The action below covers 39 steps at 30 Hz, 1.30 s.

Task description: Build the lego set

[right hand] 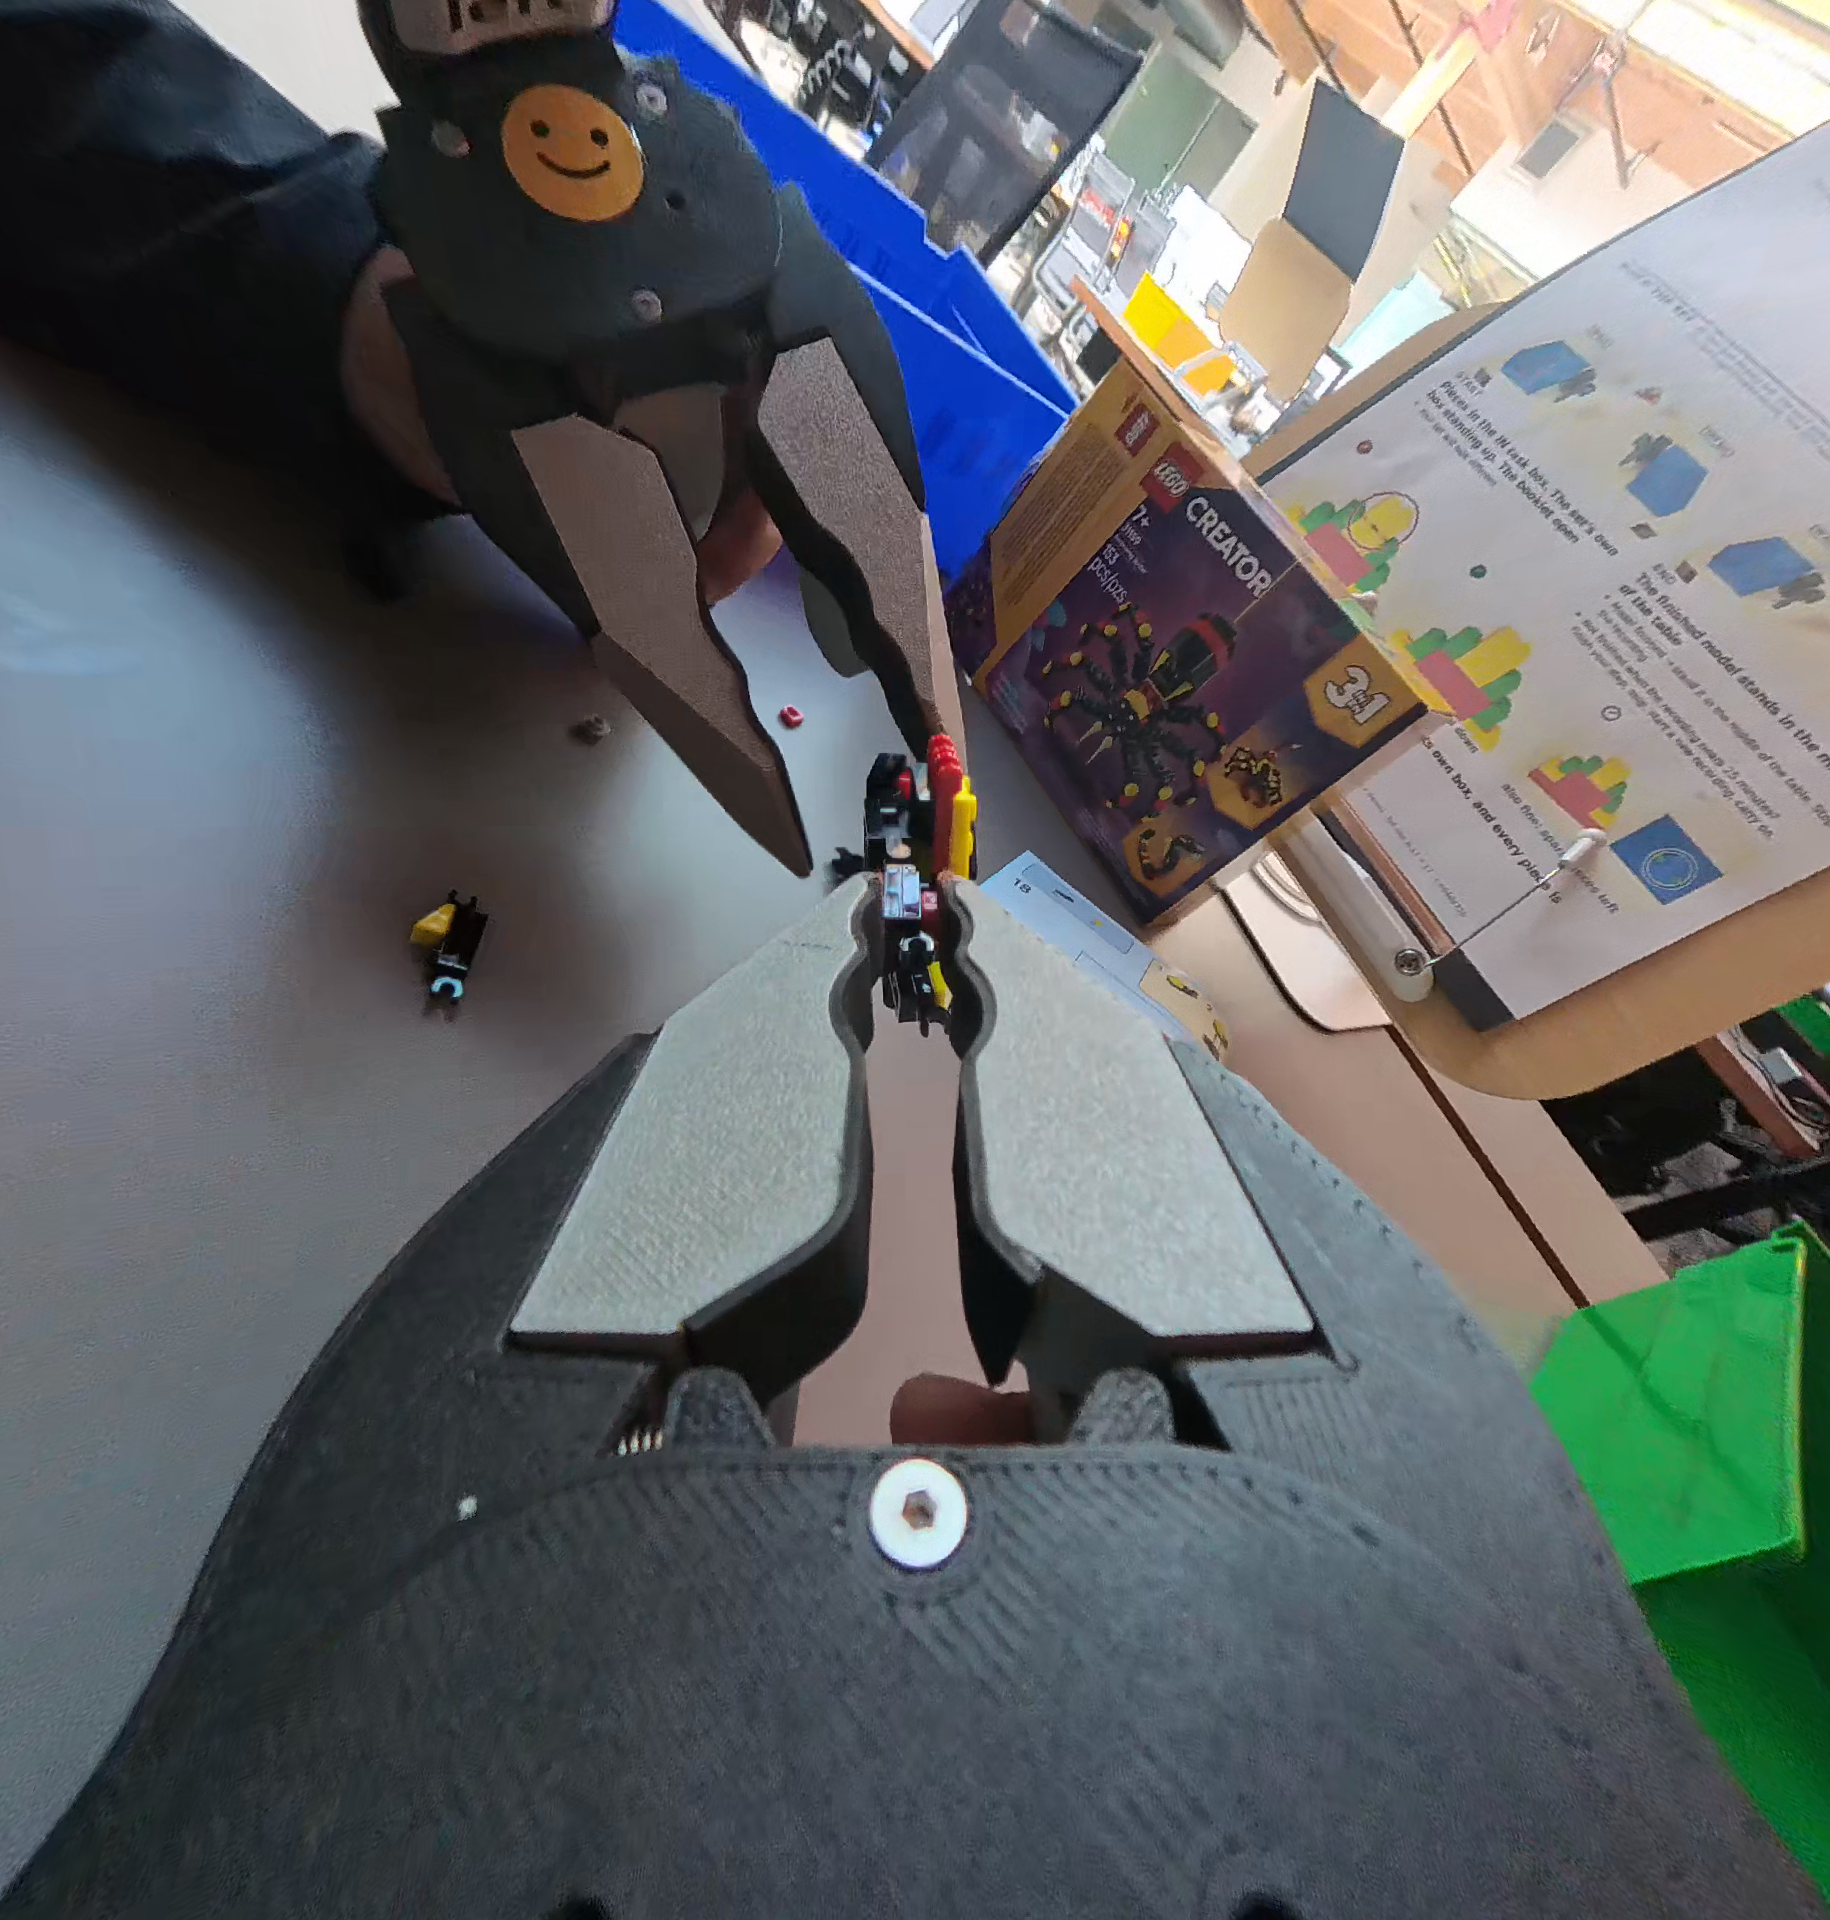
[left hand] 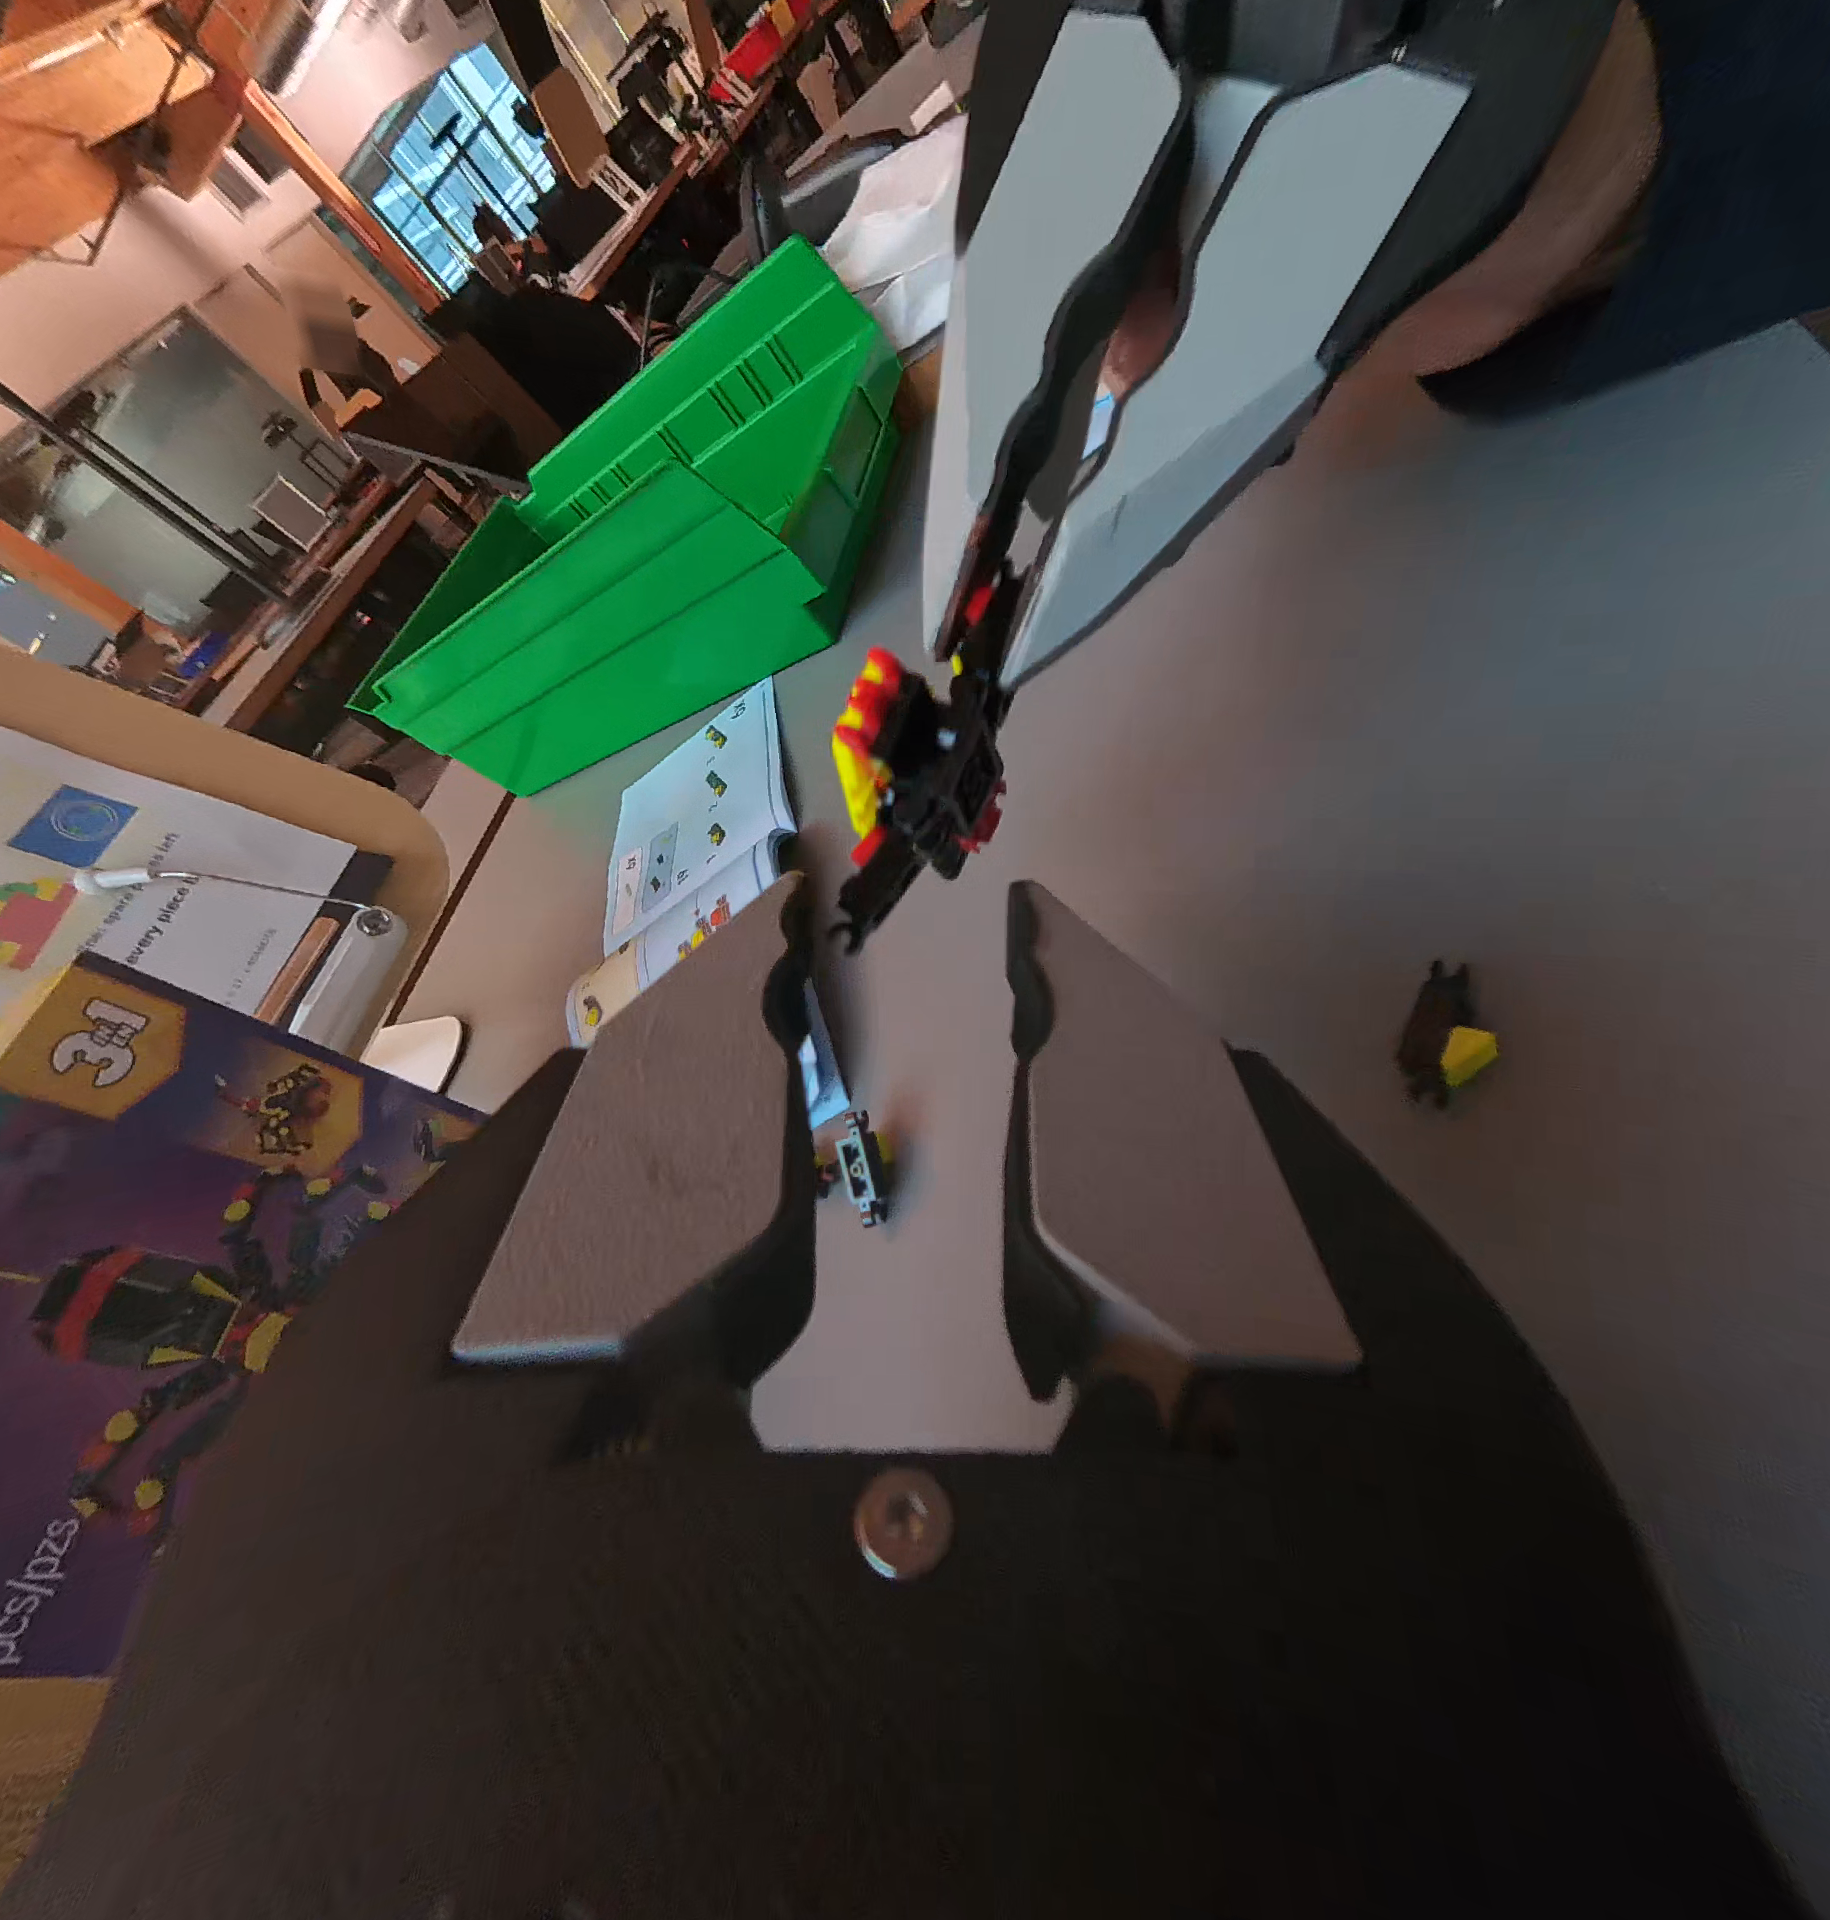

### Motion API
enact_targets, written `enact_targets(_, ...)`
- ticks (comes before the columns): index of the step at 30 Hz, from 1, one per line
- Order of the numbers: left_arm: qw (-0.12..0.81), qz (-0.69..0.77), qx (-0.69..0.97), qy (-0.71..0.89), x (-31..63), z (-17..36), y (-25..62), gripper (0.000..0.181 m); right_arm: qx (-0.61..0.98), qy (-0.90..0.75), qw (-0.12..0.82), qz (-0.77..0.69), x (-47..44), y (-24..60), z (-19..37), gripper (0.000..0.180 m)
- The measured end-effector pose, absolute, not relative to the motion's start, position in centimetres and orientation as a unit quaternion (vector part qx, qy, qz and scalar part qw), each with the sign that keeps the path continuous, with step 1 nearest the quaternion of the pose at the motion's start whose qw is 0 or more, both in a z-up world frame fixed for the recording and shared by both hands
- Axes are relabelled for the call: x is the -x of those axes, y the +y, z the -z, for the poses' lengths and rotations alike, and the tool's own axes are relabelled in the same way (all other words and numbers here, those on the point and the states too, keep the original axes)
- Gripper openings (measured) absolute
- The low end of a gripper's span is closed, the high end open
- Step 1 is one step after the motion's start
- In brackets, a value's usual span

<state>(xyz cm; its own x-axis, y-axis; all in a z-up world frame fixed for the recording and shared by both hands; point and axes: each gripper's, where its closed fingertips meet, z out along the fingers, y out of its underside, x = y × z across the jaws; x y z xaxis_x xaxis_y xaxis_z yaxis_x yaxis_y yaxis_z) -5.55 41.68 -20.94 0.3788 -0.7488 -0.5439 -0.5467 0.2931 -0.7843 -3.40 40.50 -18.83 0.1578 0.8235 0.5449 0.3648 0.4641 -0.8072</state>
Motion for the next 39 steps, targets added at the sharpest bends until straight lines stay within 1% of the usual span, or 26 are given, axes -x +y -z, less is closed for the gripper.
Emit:
enact_targets(1,0.583,0.089,0.592,0.549,5.7,21.0,41.9,0.038,0.471,-0.617,0.596,-0.205,3.3,40.2,18.4,0.007)
enact_targets(3,0.579,0.109,0.596,0.546,5.8,21.0,41.9,0.046,0.438,-0.619,0.609,-0.234,3.3,39.2,17.1,0.007)
enact_targets(5,0.577,0.164,0.584,0.548,5.2,20.4,40.8,0.055,0.386,-0.620,0.628,-0.270,3.3,37.7,15.4,0.007)
enact_targets(8,0.579,0.256,0.551,0.544,4.0,18.8,38.6,0.051,0.338,-0.607,0.644,-0.320,3.1,36.4,13.7,0.007)
enact_targets(12,0.598,0.290,0.534,0.523,3.5,17.0,37.8,0.050,0.330,-0.595,0.617,-0.395,2.8,35.1,13.4,0.007)
enact_targets(14,0.596,0.313,0.525,0.521,3.3,16.6,37.2,0.042,0.329,-0.592,0.612,-0.409,2.9,34.9,13.5,0.007)
enact_targets(17,0.597,0.330,0.501,0.532,3.1,16.3,36.1,0.021,0.333,-0.592,0.602,-0.421,3.3,34.9,13.9,0.007)
enact_targets(21,0.593,0.341,0.503,0.528,3.2,16.2,36.0,0.021,0.343,-0.586,0.589,-0.438,3.4,35.2,14.5,0.007)
enact_targets(23,0.594,0.293,0.527,0.532,3.6,16.9,37.2,0.021,0.364,-0.590,0.589,-0.416,3.4,36.3,15.2,0.008)
enact_targets(24,0.598,0.243,0.545,0.535,4.0,17.5,38.2,0.021,0.379,-0.589,0.587,-0.405,3.2,37.0,15.6,0.011)
enact_targets(26,0.605,0.100,0.573,0.544,5.4,18.7,40.7,0.021,0.426,-0.576,0.572,-0.400,2.9,38.7,16.2,0.016)
enact_targets(28,0.594,-0.038,0.569,0.568,6.8,19.9,42.4,0.021,0.480,-0.560,0.544,-0.401,2.7,40.1,17.1,0.027)
enact_targets(29,0.582,-0.085,0.566,0.578,7.1,20.6,42.9,0.021,0.502,-0.550,0.528,-0.408,2.8,40.3,17.5,0.033)
enact_targets(31,0.560,-0.134,0.567,0.589,7.3,21.7,43.5,0.021,0.539,-0.534,0.503,-0.414,3.6,40.5,18.0,0.046)
enact_targets(33,0.557,-0.163,0.559,0.593,7.1,22.0,43.7,0.021,0.565,-0.538,0.494,-0.384,4.4,40.6,18.7,0.053)
enact_targets(36,0.580,-0.214,0.515,0.594,6.9,20.7,43.7,0.021,0.559,-0.571,0.531,-0.282,4.8,41.6,19.4,0.045)
enact_targets(39,0.610,-0.283,0.453,0.585,7.4,18.6,43.7,0.021,0.538,-0.582,0.546,-0.272,5.1,40.8,19.0,0.038)
